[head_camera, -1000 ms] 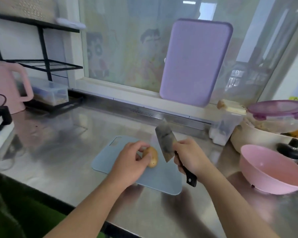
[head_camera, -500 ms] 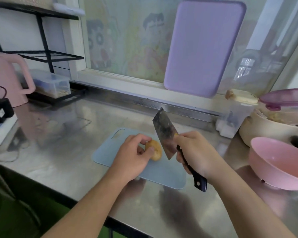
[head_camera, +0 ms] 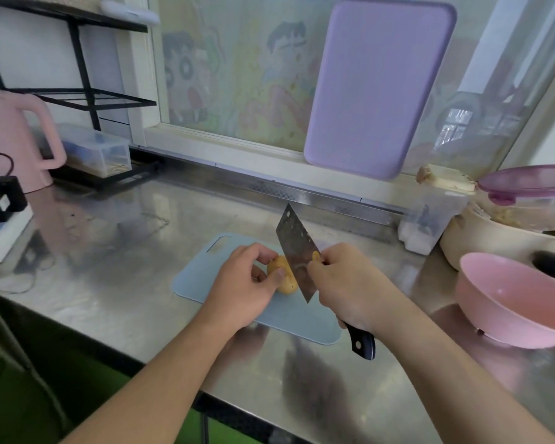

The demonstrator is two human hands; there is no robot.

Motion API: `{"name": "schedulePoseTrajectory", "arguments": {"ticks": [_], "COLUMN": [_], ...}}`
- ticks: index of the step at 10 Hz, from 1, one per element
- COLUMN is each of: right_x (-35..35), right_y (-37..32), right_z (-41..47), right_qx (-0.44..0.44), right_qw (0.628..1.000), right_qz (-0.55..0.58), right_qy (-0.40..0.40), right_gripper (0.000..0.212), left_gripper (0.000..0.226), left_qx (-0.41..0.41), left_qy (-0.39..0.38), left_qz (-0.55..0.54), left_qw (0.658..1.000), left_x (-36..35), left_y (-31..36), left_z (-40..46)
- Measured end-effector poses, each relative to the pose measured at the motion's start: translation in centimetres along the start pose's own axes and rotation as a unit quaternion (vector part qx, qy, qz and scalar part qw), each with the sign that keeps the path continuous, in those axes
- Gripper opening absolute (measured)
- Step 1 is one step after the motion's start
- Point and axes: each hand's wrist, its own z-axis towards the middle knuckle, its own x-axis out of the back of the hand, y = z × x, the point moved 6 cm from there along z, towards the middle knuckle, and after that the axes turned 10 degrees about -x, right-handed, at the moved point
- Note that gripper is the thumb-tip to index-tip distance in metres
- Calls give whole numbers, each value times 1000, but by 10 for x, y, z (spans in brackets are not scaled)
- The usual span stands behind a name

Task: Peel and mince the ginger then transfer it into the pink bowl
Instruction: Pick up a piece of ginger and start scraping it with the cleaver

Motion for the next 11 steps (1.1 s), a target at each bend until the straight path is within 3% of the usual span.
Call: {"name": "schedulePoseTrajectory", "arguments": {"ticks": [1,3,5,8,11], "right_x": [1,4,2,-8,-34], "right_y": [-2,-12,-24,-40,-33], "right_z": [-4,-10,-8,7,19], "right_qx": [8,17,38,41,61], "right_qw": [998,997,978,973,972], "right_qz": [-63,-70,-204,-226,-228], "right_qy": [5,27,29,-17,-2], "right_gripper": [33,34,34,31,29], "left_gripper": [10,14,13,11,16], "left_qx": [-1,0,-2,2,-1], "left_qy": [7,14,24,26,21], "left_qz": [-1,-4,-19,-33,-20], "left_qw": [1000,1000,1000,999,1000], "left_x": [0,0,0,0,0], "left_y": [-1,-4,-8,-11,-9], "left_z": [0,1,3,4,2]}}
